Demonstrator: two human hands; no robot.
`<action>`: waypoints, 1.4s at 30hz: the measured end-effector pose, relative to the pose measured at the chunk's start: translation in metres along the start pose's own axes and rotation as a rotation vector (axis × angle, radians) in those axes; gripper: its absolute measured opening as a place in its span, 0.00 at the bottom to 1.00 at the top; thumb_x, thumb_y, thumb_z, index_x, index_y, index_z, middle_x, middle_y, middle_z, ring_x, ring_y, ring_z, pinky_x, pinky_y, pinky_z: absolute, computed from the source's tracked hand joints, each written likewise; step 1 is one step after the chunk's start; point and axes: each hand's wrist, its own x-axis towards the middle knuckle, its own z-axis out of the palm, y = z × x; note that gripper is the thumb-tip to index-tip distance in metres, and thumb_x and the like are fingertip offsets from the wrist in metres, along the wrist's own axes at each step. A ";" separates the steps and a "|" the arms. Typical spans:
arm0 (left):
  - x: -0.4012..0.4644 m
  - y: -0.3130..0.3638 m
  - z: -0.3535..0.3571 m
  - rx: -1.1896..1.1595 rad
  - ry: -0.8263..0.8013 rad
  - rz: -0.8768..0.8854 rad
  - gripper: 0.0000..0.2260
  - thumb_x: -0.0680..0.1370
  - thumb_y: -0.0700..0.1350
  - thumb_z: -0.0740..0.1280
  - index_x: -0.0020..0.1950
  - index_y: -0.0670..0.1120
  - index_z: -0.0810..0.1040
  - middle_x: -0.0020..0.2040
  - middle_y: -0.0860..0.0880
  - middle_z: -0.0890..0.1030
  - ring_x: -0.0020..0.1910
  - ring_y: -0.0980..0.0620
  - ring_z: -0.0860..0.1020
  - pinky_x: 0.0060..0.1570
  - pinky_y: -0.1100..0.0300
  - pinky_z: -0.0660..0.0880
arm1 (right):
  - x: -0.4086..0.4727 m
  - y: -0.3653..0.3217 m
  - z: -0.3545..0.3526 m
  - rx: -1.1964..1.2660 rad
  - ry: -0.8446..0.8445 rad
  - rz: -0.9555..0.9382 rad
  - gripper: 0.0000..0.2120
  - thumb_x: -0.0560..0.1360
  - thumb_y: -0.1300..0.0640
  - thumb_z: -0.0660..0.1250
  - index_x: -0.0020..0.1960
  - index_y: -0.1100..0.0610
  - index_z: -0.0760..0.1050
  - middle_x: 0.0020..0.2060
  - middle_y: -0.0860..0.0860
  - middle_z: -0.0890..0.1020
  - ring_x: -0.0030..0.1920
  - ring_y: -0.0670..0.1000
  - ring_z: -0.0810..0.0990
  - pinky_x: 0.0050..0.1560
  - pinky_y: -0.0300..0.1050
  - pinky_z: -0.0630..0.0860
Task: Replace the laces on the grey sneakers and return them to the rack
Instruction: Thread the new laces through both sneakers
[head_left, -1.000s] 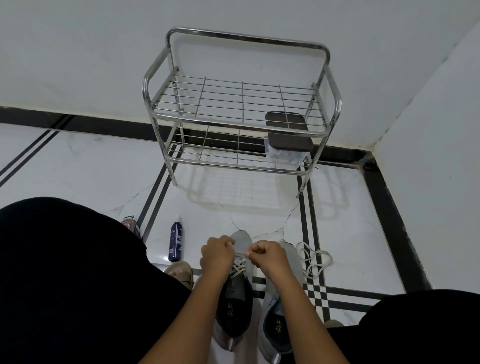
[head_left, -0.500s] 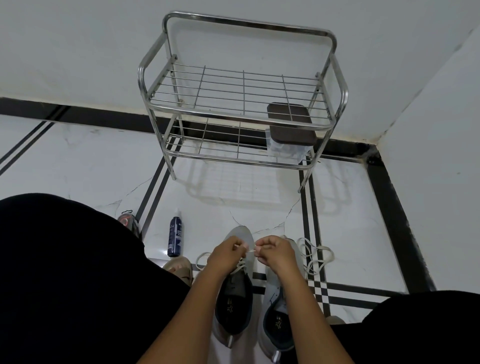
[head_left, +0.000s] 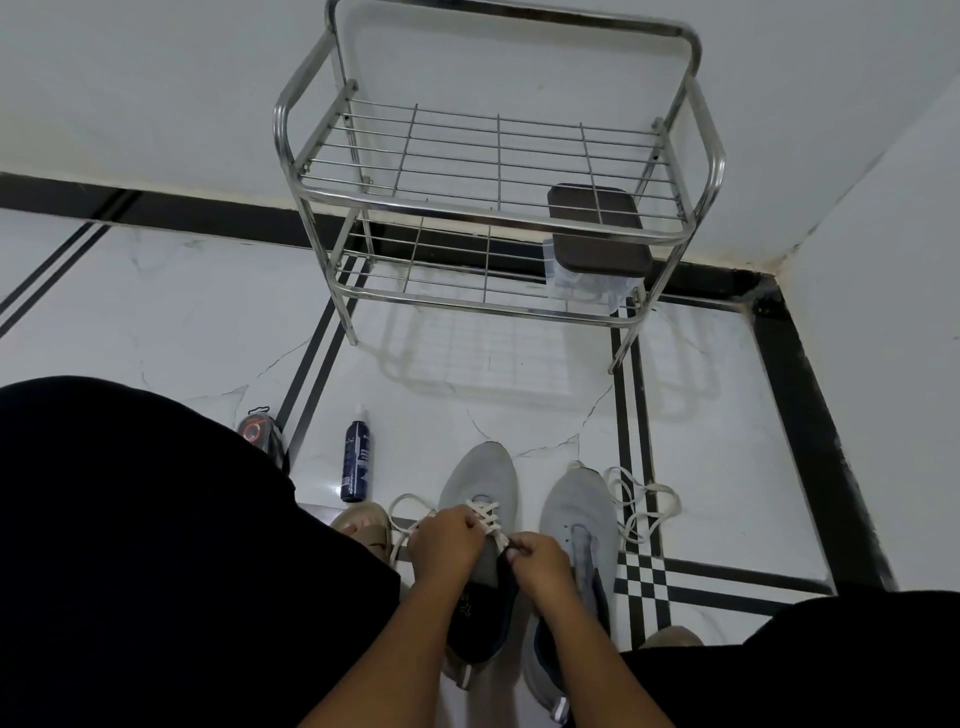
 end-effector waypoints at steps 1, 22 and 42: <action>0.000 -0.001 0.003 0.058 0.021 0.012 0.11 0.76 0.50 0.60 0.51 0.52 0.81 0.54 0.49 0.81 0.56 0.45 0.78 0.55 0.54 0.73 | 0.004 0.003 -0.001 0.044 -0.012 0.020 0.12 0.76 0.62 0.64 0.55 0.54 0.83 0.51 0.52 0.85 0.54 0.54 0.81 0.59 0.46 0.76; -0.001 -0.001 0.012 0.165 0.023 0.041 0.10 0.75 0.52 0.61 0.47 0.55 0.83 0.52 0.51 0.78 0.59 0.48 0.74 0.66 0.50 0.63 | 0.020 0.016 0.001 0.258 -0.035 0.085 0.12 0.76 0.65 0.64 0.55 0.57 0.82 0.43 0.53 0.83 0.45 0.51 0.79 0.47 0.44 0.74; -0.004 -0.002 0.015 0.128 0.018 0.112 0.10 0.75 0.54 0.63 0.46 0.57 0.84 0.53 0.53 0.79 0.59 0.48 0.73 0.68 0.45 0.61 | 0.021 0.014 0.001 0.314 -0.050 0.107 0.11 0.76 0.64 0.64 0.53 0.56 0.82 0.40 0.53 0.83 0.42 0.51 0.78 0.43 0.43 0.74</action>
